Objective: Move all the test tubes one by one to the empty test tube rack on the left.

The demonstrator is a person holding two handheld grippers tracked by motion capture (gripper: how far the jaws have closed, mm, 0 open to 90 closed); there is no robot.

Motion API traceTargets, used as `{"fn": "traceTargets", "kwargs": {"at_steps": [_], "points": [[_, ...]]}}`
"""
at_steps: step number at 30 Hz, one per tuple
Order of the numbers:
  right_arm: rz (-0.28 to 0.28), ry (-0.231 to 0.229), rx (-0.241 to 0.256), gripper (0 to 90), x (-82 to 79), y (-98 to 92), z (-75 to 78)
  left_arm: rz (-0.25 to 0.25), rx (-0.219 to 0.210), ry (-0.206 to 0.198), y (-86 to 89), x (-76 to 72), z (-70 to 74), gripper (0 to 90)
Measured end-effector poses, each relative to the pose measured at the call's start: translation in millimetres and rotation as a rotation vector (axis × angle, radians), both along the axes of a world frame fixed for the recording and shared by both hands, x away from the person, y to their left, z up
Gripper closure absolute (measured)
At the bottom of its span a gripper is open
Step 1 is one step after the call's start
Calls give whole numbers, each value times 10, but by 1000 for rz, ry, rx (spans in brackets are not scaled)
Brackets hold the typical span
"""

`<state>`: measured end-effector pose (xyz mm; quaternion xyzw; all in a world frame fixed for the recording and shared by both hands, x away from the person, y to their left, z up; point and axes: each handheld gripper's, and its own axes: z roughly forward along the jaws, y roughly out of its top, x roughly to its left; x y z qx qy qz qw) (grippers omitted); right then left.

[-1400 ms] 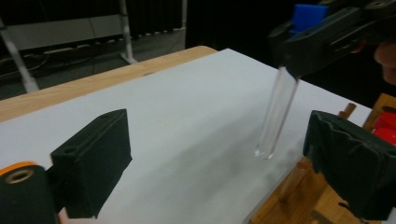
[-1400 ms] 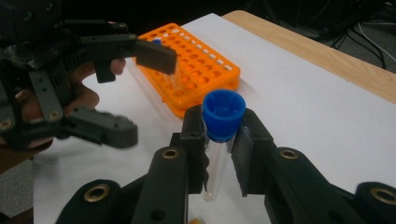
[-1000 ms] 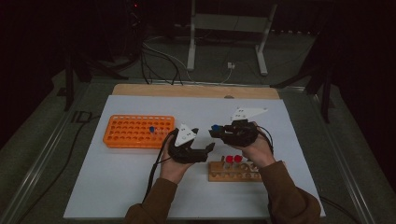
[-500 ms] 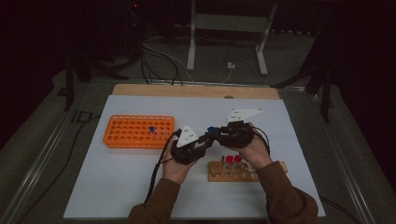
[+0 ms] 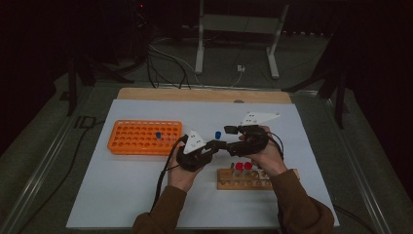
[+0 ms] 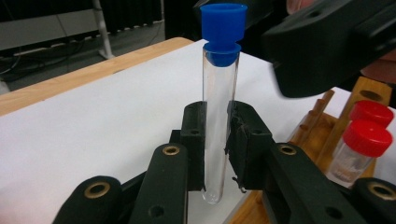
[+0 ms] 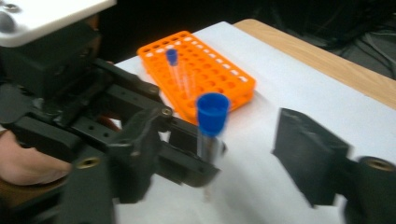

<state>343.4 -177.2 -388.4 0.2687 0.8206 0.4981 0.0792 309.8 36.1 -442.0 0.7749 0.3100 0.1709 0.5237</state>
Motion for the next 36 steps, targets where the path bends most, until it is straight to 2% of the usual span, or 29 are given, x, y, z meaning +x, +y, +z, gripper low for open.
{"fn": "traceTargets", "kwargs": {"at_steps": [3,6,10,26,36], "points": [[-23,-6,12,165,-4,-41,-14,17,1,2,40,5,2,772],[-40,-17,27,114,-13,-92,-26,34,-4,3,95,7,3,772],[-53,-31,23,23,-33,-157,-43,51,-6,5,180,7,8,771],[-122,-43,42,1,-106,-544,-74,122,-21,4,588,-8,19,772],[-145,-46,45,1,-140,-670,-89,179,-20,0,884,-28,24,771]]}}
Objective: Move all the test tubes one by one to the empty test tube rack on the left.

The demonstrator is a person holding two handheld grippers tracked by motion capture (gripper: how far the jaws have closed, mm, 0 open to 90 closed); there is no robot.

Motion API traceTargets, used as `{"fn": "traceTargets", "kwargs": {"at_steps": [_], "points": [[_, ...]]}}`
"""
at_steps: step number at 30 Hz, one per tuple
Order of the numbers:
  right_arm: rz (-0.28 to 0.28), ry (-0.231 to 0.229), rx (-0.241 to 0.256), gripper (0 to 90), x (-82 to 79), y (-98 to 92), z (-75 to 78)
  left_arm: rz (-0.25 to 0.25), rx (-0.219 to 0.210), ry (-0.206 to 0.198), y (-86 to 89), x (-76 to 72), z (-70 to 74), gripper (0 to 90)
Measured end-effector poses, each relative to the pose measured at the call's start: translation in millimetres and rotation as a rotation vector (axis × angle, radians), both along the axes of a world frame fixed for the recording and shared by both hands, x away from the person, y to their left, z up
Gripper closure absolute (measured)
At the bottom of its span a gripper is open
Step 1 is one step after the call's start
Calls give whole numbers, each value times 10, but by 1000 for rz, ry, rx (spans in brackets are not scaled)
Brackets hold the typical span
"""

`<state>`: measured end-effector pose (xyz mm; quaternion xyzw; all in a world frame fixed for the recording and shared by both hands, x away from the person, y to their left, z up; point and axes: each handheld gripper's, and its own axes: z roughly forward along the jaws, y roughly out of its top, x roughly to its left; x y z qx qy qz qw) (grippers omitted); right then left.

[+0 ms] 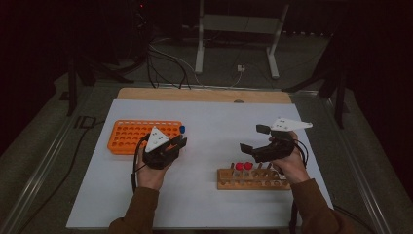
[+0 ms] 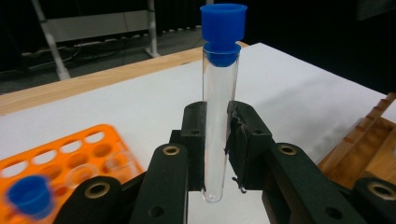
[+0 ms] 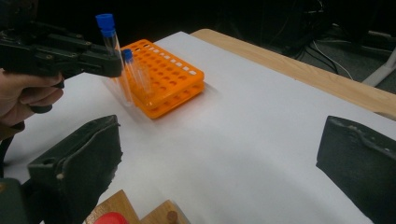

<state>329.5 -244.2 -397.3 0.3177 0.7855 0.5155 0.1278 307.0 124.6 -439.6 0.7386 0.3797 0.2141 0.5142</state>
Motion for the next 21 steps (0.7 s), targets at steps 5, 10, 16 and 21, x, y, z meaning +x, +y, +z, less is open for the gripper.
{"fn": "traceTargets", "kwargs": {"at_steps": [5,10,16,21], "points": [[-10,1,9,1,-23,-47,-29,30,2,-4,143,-7,10,771],[-17,7,10,1,-31,-74,-65,58,5,-8,252,-7,1,771],[-23,9,16,1,-41,-105,-87,91,10,-8,377,5,-31,771],[-29,14,28,1,-50,-142,-99,115,12,-11,461,5,-39,771]]}}
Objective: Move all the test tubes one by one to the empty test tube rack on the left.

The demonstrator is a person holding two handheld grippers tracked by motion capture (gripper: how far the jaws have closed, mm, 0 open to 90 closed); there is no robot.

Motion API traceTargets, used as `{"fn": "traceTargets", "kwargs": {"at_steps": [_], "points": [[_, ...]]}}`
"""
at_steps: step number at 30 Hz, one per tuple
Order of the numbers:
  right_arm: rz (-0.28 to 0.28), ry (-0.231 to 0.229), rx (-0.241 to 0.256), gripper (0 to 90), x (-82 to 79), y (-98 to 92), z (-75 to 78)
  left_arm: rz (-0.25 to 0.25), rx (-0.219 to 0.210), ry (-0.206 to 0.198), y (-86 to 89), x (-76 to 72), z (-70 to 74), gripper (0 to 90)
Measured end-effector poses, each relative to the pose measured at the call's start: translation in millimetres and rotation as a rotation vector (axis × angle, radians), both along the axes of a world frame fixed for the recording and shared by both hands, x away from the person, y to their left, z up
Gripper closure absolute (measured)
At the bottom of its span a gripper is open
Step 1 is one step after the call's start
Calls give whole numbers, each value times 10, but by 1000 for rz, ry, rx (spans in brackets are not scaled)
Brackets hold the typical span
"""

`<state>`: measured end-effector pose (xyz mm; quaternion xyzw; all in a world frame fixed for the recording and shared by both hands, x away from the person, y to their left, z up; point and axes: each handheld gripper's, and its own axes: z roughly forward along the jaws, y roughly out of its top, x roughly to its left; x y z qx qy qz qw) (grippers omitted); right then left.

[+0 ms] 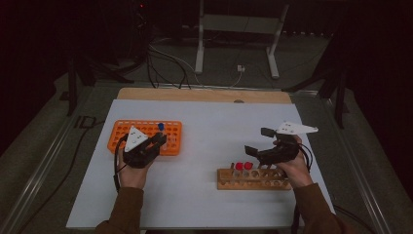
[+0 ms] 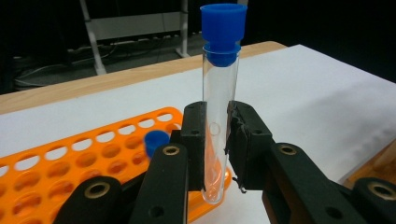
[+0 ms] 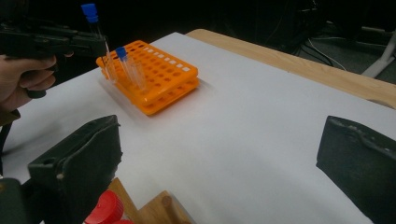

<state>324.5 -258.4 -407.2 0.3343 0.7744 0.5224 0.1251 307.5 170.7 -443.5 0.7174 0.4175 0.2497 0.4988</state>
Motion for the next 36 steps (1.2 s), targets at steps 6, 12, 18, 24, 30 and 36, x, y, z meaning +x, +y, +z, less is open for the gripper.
{"fn": "traceTargets", "kwargs": {"at_steps": [6,12,18,24,30,36], "points": [[-1,3,2,1,-5,-9,-21,27,9,-4,91,7,-9,770],[0,8,7,1,-11,-8,-37,47,22,-8,154,24,-37,770],[1,5,5,1,-14,-10,-33,71,34,-9,208,68,-76,770],[3,9,7,1,-15,-12,-41,90,42,-2,234,124,-127,769],[4,8,7,1,-16,-11,-41,107,52,17,244,199,-194,769],[7,9,5,1,-19,-8,-50,118,62,40,241,251,-286,769]]}}
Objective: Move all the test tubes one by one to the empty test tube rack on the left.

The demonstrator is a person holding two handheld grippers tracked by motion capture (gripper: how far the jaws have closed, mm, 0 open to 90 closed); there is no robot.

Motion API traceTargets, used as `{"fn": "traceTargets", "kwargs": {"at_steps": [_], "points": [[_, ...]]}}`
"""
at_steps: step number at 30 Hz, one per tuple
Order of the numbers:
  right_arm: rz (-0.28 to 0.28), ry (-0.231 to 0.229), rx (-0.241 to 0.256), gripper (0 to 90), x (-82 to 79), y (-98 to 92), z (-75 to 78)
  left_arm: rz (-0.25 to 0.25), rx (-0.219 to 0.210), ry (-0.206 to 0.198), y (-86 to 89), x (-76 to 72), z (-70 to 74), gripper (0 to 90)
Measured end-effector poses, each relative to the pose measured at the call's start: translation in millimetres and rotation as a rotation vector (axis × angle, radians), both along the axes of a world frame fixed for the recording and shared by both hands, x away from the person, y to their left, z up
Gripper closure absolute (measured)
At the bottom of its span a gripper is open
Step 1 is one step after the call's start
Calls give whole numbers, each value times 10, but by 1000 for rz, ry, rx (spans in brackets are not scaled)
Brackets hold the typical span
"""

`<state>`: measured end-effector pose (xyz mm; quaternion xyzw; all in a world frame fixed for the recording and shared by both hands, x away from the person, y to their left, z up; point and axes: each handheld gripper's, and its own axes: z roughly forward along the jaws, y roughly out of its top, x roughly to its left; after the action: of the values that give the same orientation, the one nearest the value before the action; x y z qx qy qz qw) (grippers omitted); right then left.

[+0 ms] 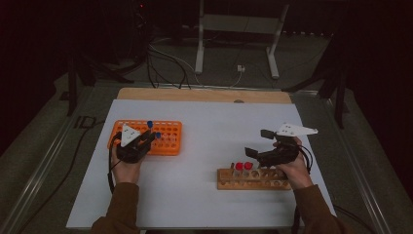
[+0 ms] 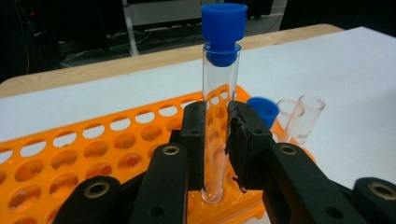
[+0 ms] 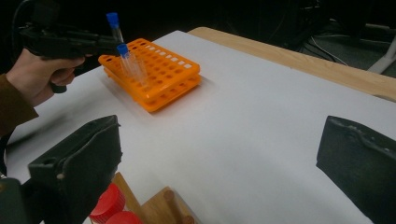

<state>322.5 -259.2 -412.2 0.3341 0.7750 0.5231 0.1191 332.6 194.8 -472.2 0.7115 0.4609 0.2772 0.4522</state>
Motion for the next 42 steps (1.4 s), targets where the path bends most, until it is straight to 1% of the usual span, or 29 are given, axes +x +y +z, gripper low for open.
{"fn": "traceTargets", "kwargs": {"at_steps": [1,7,11,13,15,17,23,24,26,28,30,32,34,36,38,40,42], "points": [[1,0,-1,1,-2,0,-1,1,0,6,0,3,-18,769],[10,-3,-4,1,-23,2,-3,-5,32,57,12,0,-142,770],[13,0,-7,1,-34,9,-9,-12,33,77,27,1,-177,771],[15,-1,-9,1,-36,13,-11,-17,44,89,22,7,-185,772],[19,-4,-9,1,-39,15,-9,-23,71,106,3,17,-213,773],[21,-5,-10,1,-46,19,-6,-25,73,112,-5,20,-234,773],[29,-8,-6,2,-69,2,2,-22,75,117,-8,18,-227,765],[31,-7,-8,1,-72,-1,1,-16,77,118,-6,17,-225,744],[35,-7,-10,2,-79,-6,-3,-10,62,122,1,13,-223,672],[37,-6,-12,1,-91,-10,-5,1,55,113,10,-2,-207,610],[42,-4,-21,2,-111,-17,-7,4,33,103,27,-24,-183,550],[48,-4,-26,2,-127,-20,-14,16,12,88,38,-52,-155,474],[55,-3,-37,2,-149,-25,-25,20,0,75,46,-77,-132,401],[63,2,-44,11,-173,-30,-36,26,-25,60,53,-102,-102,318],[66,2,-51,23,-195,-36,-49,34,-48,55,54,-118,-81,241],[69,10,-57,44,-213,-35,-66,35,-72,51,52,-135,-59,184],[75,15,-63,57,-233,-30,-86,25,-85,50,43,-155,-41,158]]}}
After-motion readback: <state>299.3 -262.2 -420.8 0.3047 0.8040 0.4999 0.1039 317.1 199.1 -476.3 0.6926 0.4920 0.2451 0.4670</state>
